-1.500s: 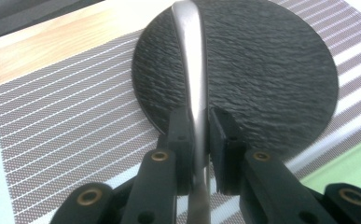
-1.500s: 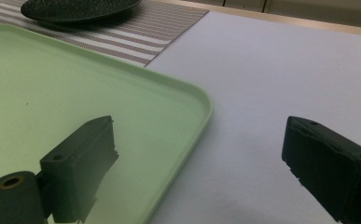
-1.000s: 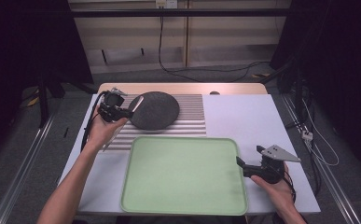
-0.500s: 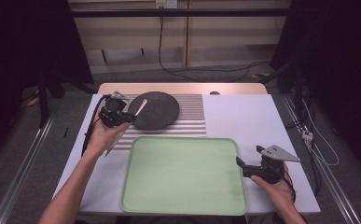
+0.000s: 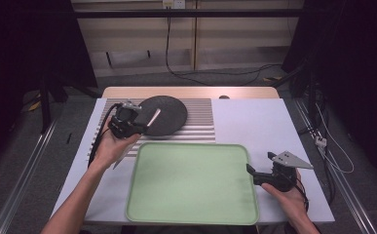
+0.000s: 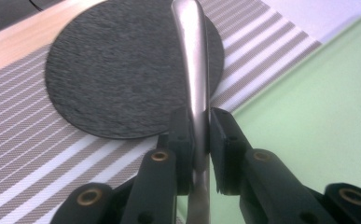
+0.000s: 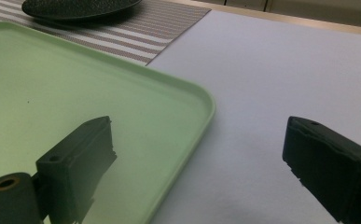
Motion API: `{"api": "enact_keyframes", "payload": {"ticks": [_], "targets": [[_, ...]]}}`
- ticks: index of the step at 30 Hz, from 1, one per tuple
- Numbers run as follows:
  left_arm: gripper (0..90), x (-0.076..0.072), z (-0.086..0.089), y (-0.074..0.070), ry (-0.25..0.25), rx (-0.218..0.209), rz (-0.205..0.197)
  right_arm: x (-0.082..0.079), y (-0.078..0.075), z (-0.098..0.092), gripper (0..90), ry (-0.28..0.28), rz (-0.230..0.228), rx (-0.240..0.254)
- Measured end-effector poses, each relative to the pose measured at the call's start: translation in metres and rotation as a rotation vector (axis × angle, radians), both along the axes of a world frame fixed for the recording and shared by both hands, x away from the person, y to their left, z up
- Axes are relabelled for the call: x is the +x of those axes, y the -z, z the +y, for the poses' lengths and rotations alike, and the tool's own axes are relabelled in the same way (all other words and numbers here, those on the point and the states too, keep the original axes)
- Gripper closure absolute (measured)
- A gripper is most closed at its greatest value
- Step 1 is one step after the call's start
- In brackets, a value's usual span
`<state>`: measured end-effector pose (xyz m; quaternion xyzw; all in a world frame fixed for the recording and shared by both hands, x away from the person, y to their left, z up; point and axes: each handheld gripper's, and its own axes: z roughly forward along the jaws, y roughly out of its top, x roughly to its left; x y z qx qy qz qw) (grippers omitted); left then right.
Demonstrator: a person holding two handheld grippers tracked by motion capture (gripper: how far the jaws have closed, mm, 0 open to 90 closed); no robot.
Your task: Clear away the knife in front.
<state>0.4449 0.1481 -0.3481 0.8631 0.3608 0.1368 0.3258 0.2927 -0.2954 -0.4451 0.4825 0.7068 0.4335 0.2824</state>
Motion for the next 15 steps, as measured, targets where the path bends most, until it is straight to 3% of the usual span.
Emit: {"api": "enact_keyframes", "payload": {"ticks": [8,15], "targets": [[79.8,-0.014,-0.012,0.001,0.041,0.006,0.022,0.000,0.000,0.000,9.2,-0.003,0.002,-0.003],[79.8,-0.023,-0.021,0.006,0.025,0.040,0.048,0.001,0.000,0.000,9.2,-0.006,0.005,-0.002]]}}
